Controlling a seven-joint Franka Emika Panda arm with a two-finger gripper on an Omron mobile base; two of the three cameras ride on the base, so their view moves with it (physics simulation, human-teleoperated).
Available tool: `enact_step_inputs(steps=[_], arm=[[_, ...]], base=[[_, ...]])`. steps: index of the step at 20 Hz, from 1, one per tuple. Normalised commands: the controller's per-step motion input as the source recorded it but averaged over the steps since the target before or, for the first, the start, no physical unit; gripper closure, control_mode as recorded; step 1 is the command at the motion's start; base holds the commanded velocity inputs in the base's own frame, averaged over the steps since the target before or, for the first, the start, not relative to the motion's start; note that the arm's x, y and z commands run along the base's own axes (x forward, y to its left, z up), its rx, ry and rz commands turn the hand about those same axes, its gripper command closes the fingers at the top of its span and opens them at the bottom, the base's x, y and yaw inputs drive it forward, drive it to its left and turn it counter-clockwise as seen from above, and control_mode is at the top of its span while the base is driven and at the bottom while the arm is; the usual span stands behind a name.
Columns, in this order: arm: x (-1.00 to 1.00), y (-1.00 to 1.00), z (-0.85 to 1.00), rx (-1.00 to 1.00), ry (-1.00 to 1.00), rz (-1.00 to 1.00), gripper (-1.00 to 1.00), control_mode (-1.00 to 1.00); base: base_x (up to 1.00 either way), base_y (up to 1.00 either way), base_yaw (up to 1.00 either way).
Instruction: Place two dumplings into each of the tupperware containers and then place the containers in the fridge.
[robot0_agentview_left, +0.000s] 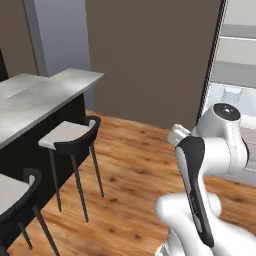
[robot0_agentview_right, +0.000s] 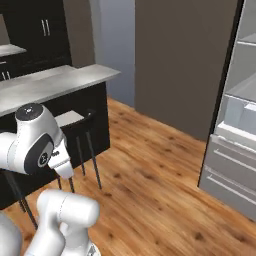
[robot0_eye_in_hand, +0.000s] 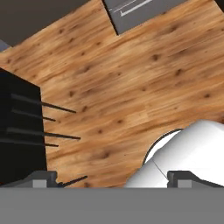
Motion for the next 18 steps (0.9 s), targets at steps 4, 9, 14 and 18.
enact_step_inputs(steps=[4, 9, 14, 18], arm=[[0.0, 0.0, 0.0, 0.0, 0.0, 0.0, -1.0, 1.0], [0.0, 0.0, 0.0, 0.0, 0.0, 0.0, -1.0, 1.0], [0.0, 0.0, 0.0, 0.0, 0.0, 0.0, -1.0, 1.0], [0.0, 0.0, 0.0, 0.0, 0.0, 0.0, -1.0, 1.0]], base=[[-0.67, 0.77, 0.46], [-0.47, 0.86, 0.52], [-0.3, 0.81, 0.46], [-0.03, 0.9, 0.42]])
